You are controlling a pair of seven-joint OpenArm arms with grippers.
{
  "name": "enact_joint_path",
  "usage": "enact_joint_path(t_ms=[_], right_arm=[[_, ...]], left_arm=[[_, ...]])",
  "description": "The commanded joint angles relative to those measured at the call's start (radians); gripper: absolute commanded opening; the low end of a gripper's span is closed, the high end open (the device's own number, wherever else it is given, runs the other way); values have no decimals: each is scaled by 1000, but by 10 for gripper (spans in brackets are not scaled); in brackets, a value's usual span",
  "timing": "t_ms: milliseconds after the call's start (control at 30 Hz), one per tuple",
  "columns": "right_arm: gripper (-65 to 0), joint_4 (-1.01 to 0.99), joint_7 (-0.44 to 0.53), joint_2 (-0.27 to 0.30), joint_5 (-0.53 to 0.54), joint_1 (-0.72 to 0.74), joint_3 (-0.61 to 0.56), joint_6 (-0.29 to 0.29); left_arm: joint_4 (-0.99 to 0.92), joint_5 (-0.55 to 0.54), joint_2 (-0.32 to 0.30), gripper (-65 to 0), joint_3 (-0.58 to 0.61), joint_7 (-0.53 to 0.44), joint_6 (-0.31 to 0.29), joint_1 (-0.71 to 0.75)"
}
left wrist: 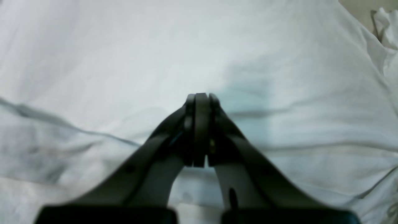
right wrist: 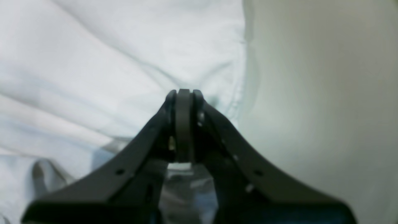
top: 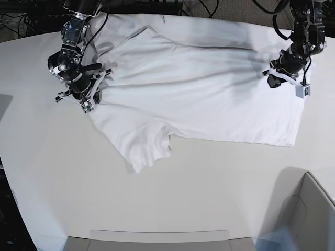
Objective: Fold the T-shirt properly
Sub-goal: 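Drag the shirt with both grippers, shifting it across the table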
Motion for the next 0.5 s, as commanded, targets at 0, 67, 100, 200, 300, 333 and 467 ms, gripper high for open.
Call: enact_joint_path(t_ms=[0,67,100,200,300,333,467], right_arm=[[-626,19,-94,-7,-79,15,25,11],[-624,54,-94,-33,-88,41,48,11],[-617,79,-94,-42,-88,58,55,11],[-577,139,-94,-53,-81,93,54,11],[-505,151,-94,-65,-84,162,52,11],[-469,151,-94,-68,-87,195,55,11],[-340,130,-94,-65,-87,291,28,11]], left_arm=[[17,-5,-14,-650,-3,-16,-3,-7],[17,-5,-12,-650,0,-16,-3,-19],[17,-5,-12,-650,0,-16,-3,-24],[17,-5,-12,-650,0,-16,-3,-24],[17,-5,-14,-650,-2,-14,-3,-24],[17,-5,-14,-650,-3,-14,-3,-24],[17,-5,-14,-650,-3,-14,-4,-22]])
